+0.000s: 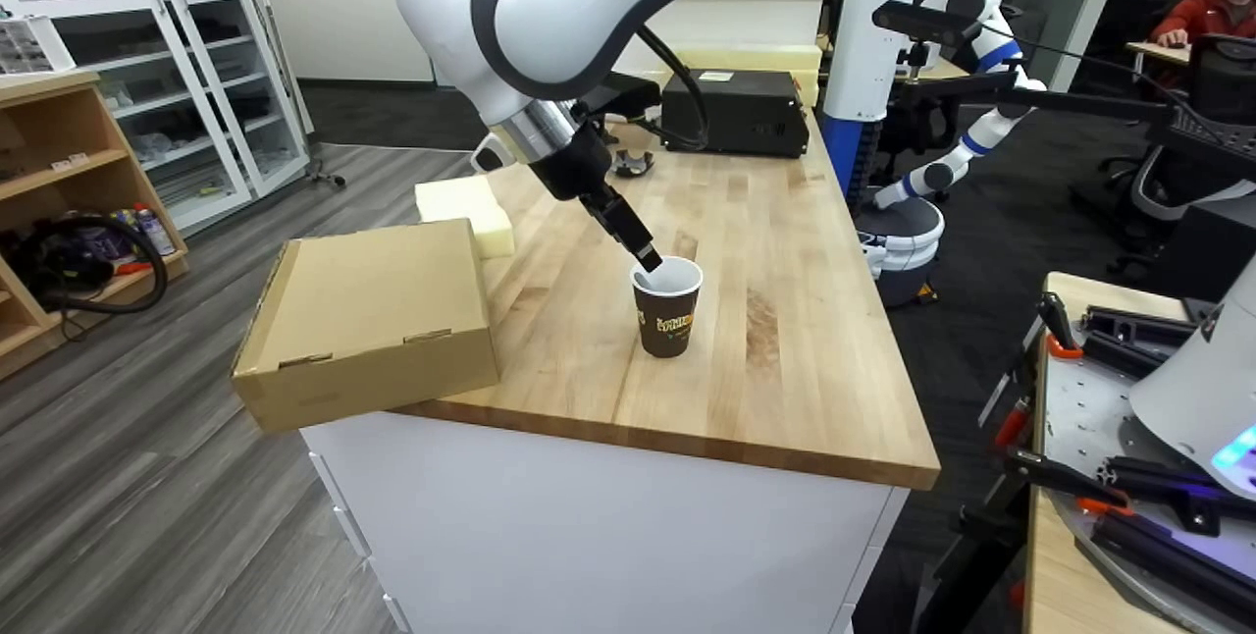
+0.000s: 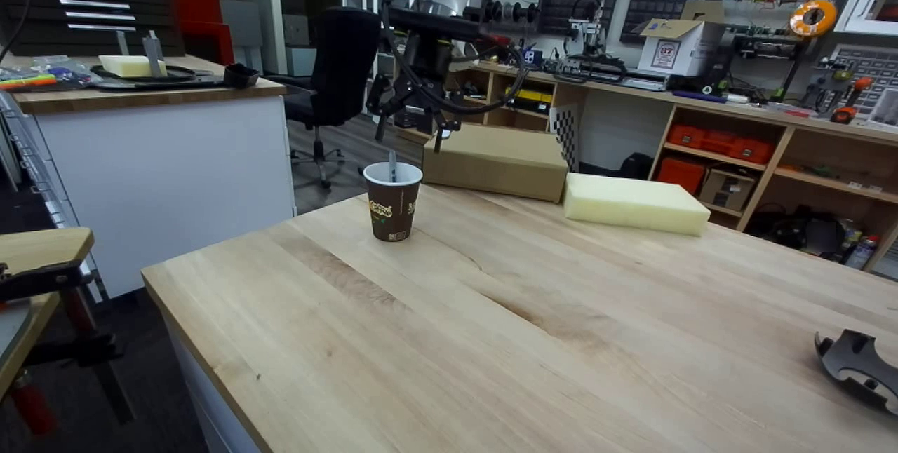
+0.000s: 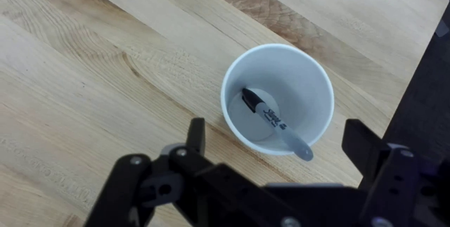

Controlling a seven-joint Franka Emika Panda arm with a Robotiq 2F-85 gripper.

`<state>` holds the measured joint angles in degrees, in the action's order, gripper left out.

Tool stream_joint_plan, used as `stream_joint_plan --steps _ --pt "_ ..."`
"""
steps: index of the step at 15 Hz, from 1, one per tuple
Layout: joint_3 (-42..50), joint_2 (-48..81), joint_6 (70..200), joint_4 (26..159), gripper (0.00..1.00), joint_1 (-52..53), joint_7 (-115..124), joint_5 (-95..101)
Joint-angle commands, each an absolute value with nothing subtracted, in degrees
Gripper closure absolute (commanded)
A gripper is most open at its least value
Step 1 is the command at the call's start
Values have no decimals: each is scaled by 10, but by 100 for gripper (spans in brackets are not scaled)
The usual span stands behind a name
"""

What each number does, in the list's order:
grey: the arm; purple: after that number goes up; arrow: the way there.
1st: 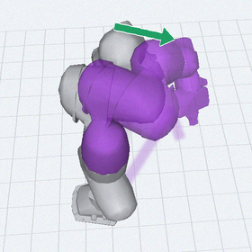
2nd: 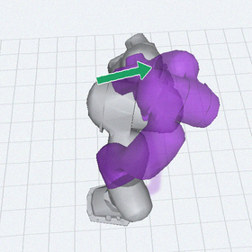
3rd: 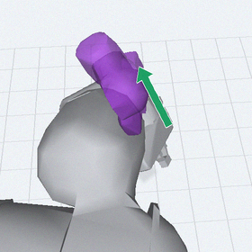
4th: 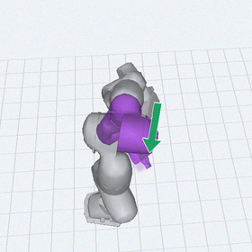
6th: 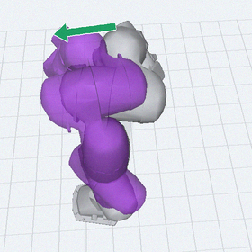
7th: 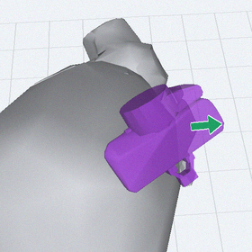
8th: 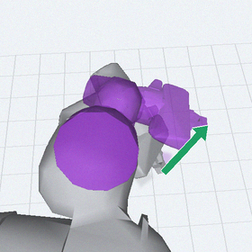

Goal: Remove the black sharpie from the cup and put it on the table

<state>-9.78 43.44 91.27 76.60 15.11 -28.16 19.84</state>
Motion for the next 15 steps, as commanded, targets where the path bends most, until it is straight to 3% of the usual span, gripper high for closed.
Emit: stream_joint_plan --steps 1,2,4,15 --pt "-98 438 945 773 0 161 -273 218" --pt "-98 440 949 772 0 162 -274 219" --pt "-97 438 955 776 28 162 -274 221" --pt "-98 428 952 783 98 156 -282 217"
